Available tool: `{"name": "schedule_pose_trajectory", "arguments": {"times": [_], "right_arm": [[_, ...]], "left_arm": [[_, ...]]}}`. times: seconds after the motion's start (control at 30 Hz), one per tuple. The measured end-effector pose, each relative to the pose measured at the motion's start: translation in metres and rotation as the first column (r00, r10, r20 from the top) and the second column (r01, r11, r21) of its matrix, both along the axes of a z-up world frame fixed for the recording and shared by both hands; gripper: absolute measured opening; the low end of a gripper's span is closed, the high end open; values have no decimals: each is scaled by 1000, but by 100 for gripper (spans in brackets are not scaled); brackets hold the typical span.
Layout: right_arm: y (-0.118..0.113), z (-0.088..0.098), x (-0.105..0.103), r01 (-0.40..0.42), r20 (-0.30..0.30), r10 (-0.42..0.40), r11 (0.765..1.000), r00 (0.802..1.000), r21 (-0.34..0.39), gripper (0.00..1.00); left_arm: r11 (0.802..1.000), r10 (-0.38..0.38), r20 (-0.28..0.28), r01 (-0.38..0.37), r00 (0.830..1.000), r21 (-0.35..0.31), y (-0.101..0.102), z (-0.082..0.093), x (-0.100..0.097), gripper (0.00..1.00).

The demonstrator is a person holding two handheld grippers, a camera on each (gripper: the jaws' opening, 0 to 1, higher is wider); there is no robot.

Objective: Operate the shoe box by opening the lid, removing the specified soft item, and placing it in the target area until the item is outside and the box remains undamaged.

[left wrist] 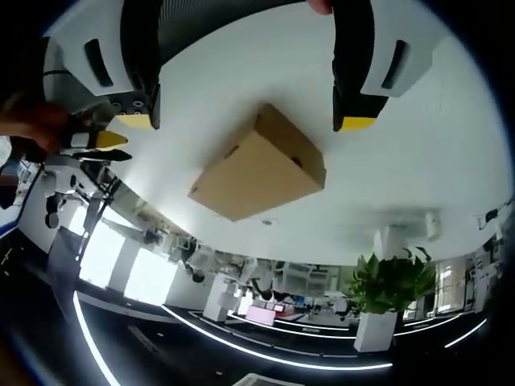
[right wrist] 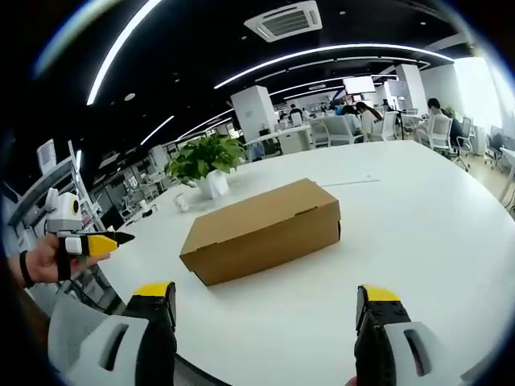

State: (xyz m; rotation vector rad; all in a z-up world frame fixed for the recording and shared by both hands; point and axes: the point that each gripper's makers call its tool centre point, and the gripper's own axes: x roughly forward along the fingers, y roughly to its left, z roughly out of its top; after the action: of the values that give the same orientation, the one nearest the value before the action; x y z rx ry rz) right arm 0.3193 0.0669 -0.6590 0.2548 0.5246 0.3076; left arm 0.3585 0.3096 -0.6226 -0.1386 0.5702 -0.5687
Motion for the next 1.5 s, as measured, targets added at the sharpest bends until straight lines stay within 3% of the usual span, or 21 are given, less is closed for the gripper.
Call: {"name": "schedule_pose_trajectory", "arguments": {"times": [0.97, 1.5], "right_arm": [[1, -3, 2, -25, -18, 25, 999, 1000, -23, 91], [-16, -2, 39, -51, -4, 51, 998, 999, -43, 91]], "left_arm": [[1000, -3, -19, 2, 1000, -11, -6, -10, 2, 87], [1000, -26, -46, 25, 999, -13, -19, -21, 22, 85]]}}
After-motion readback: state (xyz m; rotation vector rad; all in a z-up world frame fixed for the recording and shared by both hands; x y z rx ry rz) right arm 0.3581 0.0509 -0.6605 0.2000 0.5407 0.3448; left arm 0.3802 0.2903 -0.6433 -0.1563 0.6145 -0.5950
